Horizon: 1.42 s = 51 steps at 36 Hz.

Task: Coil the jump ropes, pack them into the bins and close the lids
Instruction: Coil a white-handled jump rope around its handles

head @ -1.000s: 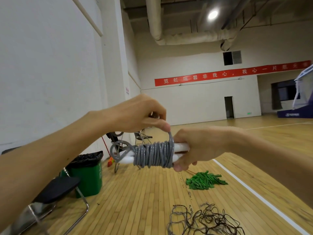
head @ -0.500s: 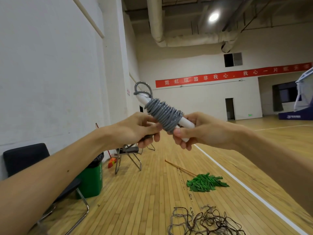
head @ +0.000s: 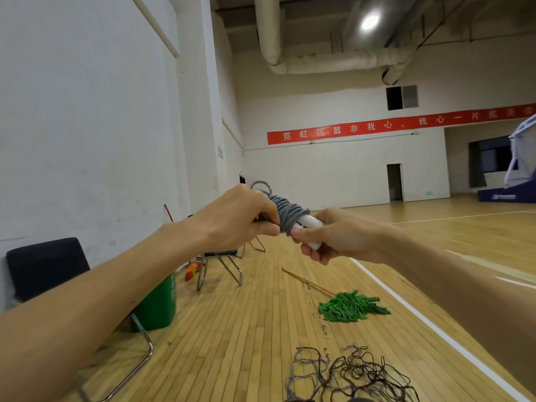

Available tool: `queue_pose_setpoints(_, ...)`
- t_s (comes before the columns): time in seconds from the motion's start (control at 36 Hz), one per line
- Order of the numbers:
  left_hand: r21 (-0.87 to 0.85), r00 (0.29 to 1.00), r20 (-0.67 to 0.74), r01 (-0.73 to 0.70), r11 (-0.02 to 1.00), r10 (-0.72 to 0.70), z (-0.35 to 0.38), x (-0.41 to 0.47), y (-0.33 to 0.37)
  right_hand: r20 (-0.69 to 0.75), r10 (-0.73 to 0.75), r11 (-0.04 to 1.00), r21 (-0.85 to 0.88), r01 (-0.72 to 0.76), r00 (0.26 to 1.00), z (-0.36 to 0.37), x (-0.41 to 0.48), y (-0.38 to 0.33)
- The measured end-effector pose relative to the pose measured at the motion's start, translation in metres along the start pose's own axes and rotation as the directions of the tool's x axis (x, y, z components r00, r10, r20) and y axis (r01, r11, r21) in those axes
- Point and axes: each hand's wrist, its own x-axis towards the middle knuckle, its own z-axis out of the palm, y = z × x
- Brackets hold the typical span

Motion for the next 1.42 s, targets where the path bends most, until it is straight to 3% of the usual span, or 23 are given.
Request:
queue_pose_setpoints(0.06,-0.057,1.000,-0.008,-0.005,0.998,0.004,0.000,0.000,0.000,0.067,0.055,0.998,-0.030,-0.053,0.996,0.000,0.000,0.000)
queue_pose_setpoints(0.17,-0.346,0.997,-0.057,0.037,0.938,-0.060,0.008,-0.003,-0.004,0.157,0.081,0.996,-0.037,-0.076,0.984,0.007,0.004,0.008)
queue_pose_setpoints(0.28,-0.553,0.948,-0.150,0.154,0.819,-0.280,0.036,-0.011,-0.018,0.087,0.098,0.993,0.058,-0.103,0.991,0.016,0.017,0.024)
queue_pose_setpoints(0.36,-0.725,0.833,-0.072,0.334,0.602,-0.549,0.068,-0.018,-0.032,0.097,0.117,0.984,0.122,-0.128,0.988,0.027,0.034,0.046)
queue_pose_setpoints(0.42,-0.807,0.717,0.126,0.476,0.349,-0.686,0.088,-0.024,-0.038,0.112,0.125,0.980,0.143,-0.140,0.986,0.035,0.046,0.061)
queue_pose_setpoints(0.5,-0.819,0.633,0.437,0.574,0.008,-0.639,0.123,-0.035,-0.054,0.162,0.148,0.969,0.174,-0.176,0.976,0.051,0.064,0.085)
queue_pose_setpoints(0.61,-0.811,0.584,0.543,0.551,-0.197,-0.603,0.170,-0.050,-0.078,0.193,0.208,0.965,0.117,-0.233,0.959,0.074,0.096,0.122)
queue_pose_setpoints(0.83,-0.704,0.438,0.658,0.646,-0.295,-0.613,0.276,-0.099,-0.151,0.229,0.385,0.923,-0.105,-0.371,0.894,0.146,0.173,0.216)
queue_pose_setpoints(1.03,-0.527,0.275,0.794,0.755,-0.390,-0.542,0.393,-0.174,-0.199,0.264,0.593,0.794,-0.033,-0.607,0.761,0.230,0.221,0.328)
queue_pose_setpoints(1.11,-0.411,0.195,0.850,0.827,-0.384,-0.490,0.449,-0.207,-0.211,0.235,0.683,0.714,-0.017,-0.700,0.691,0.265,0.234,0.379)
queue_pose_setpoints(1.22,-0.259,0.067,0.896,0.880,-0.397,-0.438,0.526,-0.246,-0.225,0.280,0.737,0.666,-0.145,-0.731,0.616,0.316,0.244,0.459)
queue_pose_setpoints(1.42,0.023,-0.119,0.938,0.959,-0.283,-0.327,0.680,-0.301,-0.231,0.347,0.820,0.536,-0.187,-0.823,0.455,0.382,0.239,0.602)
